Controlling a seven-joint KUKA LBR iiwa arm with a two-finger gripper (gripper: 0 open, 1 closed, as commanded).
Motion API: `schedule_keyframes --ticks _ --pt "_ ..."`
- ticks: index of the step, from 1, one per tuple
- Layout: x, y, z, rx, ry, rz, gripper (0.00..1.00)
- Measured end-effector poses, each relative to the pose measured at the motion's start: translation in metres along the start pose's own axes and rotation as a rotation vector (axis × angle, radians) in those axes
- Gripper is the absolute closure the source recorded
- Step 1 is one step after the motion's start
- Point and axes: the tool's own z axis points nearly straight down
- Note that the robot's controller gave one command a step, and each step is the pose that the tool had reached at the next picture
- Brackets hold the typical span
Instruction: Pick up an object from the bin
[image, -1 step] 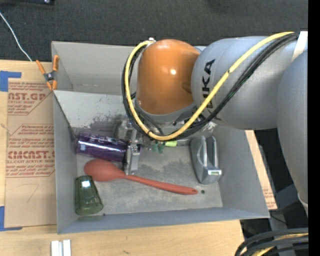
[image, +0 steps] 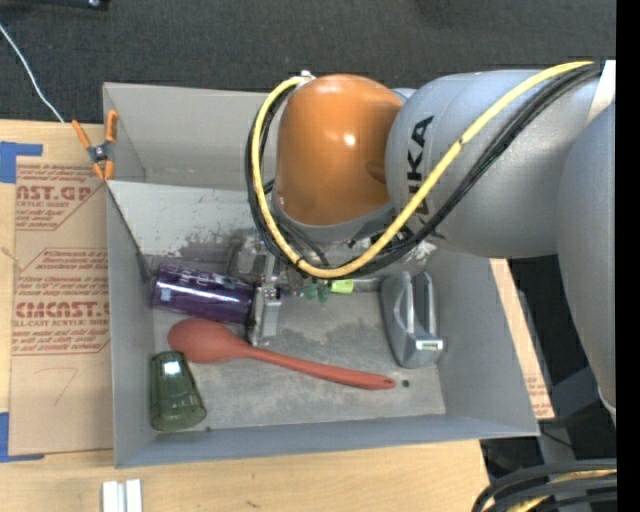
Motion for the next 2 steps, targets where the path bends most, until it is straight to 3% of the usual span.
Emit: schedule_keyframes --ticks 1,2 --pt "-0.035 0.011 0.095 -0.001 0.002 -0.147 0.00" --pt "-0.034 0.009 0.121 -0.005 -0.005 -0.065 0.00"
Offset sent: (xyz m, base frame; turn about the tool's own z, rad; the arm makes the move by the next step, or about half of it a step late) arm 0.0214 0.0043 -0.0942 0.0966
